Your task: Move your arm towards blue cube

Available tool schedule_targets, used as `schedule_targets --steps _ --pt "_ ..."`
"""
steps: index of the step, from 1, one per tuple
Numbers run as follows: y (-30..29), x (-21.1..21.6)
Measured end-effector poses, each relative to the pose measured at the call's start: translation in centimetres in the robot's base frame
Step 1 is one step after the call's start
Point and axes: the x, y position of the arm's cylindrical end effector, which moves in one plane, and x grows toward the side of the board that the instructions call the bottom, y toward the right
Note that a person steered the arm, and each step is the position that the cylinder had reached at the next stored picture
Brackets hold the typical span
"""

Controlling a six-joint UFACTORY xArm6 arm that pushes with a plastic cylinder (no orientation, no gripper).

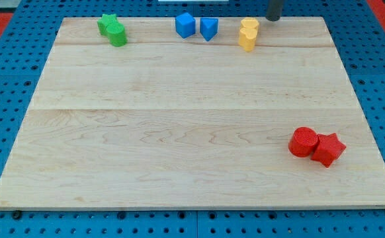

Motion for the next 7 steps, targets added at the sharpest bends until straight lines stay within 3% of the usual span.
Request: schedule_targets --steps 7 --pt "2.4 0.1"
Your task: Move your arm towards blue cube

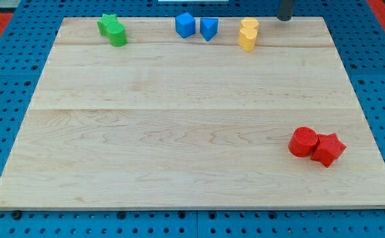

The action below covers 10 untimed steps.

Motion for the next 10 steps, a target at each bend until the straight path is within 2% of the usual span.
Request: schedule_targets --steps 2,4,10 --pt "-2.7 -0.1" --pt "-12.0 0.0" --pt "-24.0 0.1"
